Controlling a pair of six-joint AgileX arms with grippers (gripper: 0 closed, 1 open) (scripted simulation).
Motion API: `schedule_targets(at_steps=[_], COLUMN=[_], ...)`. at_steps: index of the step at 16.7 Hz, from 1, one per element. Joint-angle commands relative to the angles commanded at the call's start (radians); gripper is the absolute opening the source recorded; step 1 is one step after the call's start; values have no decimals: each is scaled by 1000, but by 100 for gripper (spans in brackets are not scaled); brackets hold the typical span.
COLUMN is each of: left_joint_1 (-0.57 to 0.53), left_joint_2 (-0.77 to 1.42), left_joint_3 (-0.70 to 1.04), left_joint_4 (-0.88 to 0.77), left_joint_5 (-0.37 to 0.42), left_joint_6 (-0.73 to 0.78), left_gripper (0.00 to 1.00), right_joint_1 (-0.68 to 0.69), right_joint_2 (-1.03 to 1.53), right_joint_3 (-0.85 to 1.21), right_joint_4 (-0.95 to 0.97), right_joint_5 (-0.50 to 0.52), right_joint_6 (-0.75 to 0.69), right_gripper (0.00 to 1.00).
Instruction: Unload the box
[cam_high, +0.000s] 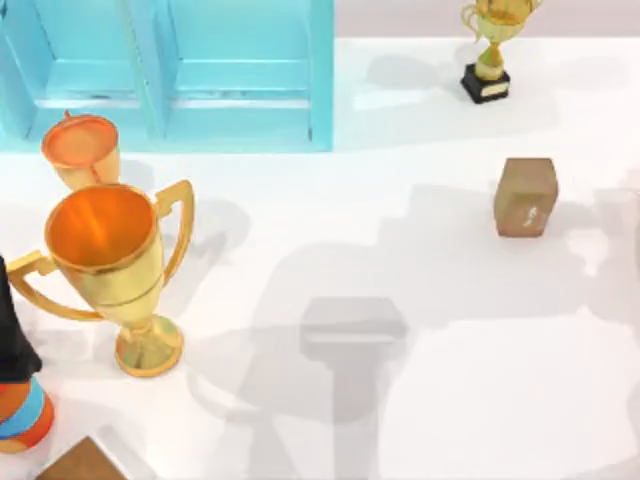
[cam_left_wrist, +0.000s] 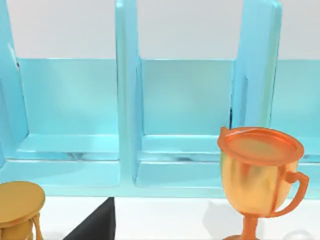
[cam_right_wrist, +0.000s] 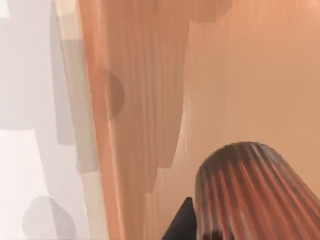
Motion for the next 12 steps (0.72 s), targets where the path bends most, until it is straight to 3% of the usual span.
schedule_targets(at_steps=[8, 12], left_joint_1=[0, 0], left_joint_2=[0, 0], left_joint_3=[0, 0], left_joint_4=[0, 0], left_joint_5=[0, 0], left_joint_6=[0, 0], left_gripper=[100, 100], right_joint_1=[669, 894], right_joint_2=[7, -18], right_joint_3=[-222, -308], right_joint_4=[213, 337], right_joint_5=[18, -16], right_joint_6=[670, 897], right_gripper=[0, 0])
